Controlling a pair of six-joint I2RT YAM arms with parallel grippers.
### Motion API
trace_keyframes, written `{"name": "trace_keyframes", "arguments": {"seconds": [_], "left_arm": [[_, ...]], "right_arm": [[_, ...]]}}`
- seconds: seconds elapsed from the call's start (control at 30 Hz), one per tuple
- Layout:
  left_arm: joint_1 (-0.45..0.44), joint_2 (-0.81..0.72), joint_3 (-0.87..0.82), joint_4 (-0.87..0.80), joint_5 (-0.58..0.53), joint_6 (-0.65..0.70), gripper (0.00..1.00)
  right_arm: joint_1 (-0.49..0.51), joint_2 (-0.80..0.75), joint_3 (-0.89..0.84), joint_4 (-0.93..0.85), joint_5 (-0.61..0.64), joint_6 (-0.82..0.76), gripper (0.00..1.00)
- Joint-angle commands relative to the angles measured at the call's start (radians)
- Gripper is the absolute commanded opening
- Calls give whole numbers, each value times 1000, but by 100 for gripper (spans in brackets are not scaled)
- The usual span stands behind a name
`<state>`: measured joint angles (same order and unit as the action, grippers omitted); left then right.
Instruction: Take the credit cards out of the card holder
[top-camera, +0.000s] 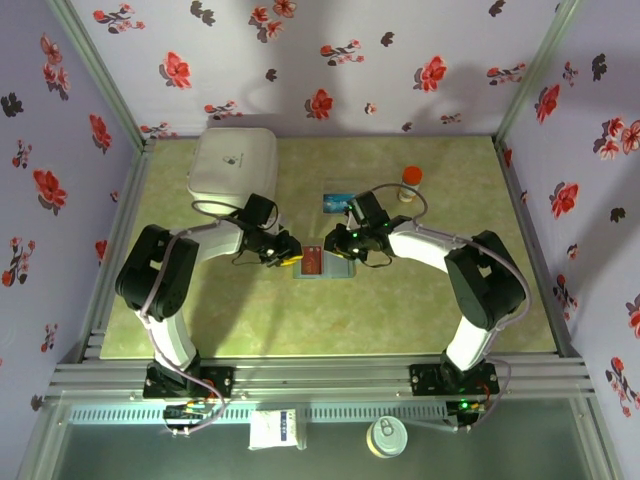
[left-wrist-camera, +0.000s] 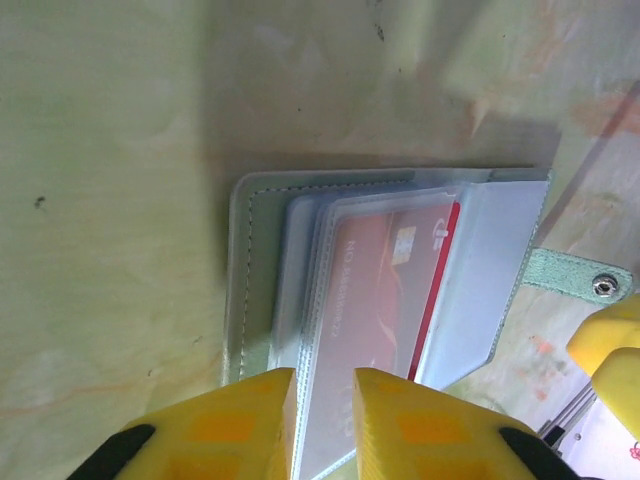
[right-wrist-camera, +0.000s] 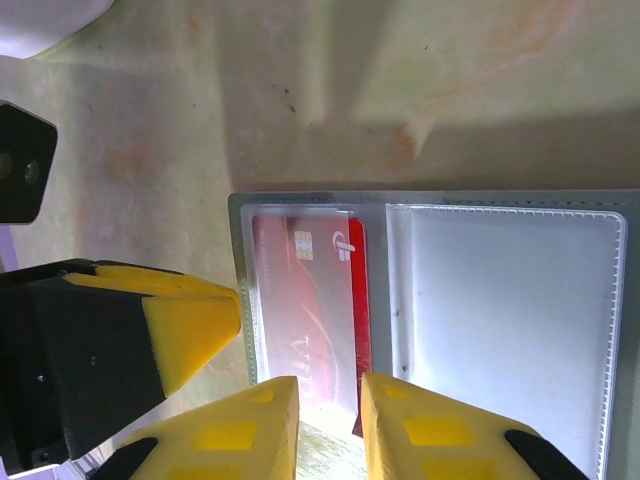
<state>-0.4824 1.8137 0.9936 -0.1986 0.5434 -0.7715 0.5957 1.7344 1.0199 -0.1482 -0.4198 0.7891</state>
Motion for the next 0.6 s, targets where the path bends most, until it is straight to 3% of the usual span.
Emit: {"name": "trace_keyframes", "arguments": {"seconds": [0.0,0.57], "left_arm": [[5,39,28,-9,9,41,20],[8,56,37,-28,7,60,14]], "right_arm": [[4,16,24,-11,-7,10,25],[18,90,-5,91,-69,58,25]]}}
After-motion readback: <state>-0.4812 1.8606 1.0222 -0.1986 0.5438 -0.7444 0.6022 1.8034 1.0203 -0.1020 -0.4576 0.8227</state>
